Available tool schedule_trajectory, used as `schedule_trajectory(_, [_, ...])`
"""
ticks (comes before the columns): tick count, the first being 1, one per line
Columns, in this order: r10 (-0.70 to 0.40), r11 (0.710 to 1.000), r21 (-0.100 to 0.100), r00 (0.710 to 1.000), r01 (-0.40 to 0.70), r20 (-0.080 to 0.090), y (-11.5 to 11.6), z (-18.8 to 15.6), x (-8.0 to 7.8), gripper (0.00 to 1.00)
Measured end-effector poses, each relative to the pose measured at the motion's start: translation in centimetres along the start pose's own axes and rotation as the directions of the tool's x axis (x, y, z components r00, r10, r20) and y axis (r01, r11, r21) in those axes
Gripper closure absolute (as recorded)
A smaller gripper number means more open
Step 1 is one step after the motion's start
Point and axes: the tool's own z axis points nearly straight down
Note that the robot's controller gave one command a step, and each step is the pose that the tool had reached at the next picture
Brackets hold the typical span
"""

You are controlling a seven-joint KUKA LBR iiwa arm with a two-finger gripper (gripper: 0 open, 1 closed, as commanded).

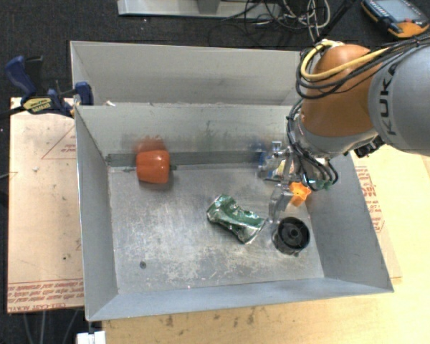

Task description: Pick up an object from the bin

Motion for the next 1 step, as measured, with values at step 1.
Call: schedule_trajectory(1, [-0.001,1.000,0.001,1.000,0.001,0.007,0.00,-0.45,-0.16,0.00])
